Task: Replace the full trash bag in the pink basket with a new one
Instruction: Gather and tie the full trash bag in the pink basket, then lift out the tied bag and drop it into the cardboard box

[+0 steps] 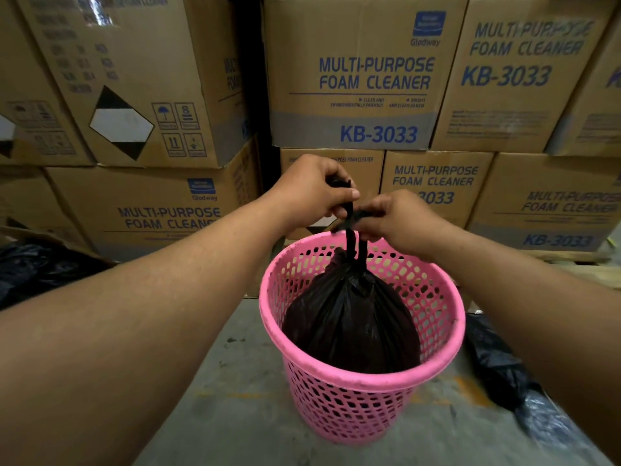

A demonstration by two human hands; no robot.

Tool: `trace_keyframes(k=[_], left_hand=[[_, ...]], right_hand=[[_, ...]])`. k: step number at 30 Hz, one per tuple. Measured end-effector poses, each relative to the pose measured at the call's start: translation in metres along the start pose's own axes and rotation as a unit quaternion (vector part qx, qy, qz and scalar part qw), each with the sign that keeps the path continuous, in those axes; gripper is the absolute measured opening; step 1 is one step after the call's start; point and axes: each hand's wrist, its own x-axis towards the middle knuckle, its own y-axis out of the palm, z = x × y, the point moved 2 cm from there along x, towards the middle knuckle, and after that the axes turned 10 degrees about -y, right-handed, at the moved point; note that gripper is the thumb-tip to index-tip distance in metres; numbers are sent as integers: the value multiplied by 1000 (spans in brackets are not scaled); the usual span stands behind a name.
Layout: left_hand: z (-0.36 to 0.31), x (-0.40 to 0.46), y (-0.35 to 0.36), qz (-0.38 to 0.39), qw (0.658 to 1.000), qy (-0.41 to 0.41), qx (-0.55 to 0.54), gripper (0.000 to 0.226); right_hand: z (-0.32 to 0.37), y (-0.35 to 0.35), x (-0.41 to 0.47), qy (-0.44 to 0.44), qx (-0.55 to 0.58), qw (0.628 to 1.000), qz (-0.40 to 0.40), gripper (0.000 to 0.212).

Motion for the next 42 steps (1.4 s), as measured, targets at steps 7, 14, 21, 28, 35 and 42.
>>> trace_keyframes(k=[7, 14, 21, 28, 35, 42], left_hand=[[1, 19, -8, -32, 999, 2, -4, 10], [1, 37, -6, -11, 1000, 23, -18, 11], [31, 70, -8, -103, 994, 39, -3, 19], [84, 88, 17, 11, 981, -18, 193, 21], [67, 56, 3, 115, 943, -74, 304, 26], [-17, 7, -75, 212, 886, -117, 397, 33]], right_hand=[[-3, -2, 15, 60, 253, 965, -25, 23], [-4, 3, 29, 27, 110, 994, 7, 14], [-31, -4, 70, 48, 32, 998, -39, 9], [-37, -14, 93, 79, -45, 995, 35, 14], [-5, -24, 72, 137, -103, 977, 125, 18], [85, -61, 44, 183, -162, 956, 165, 26]])
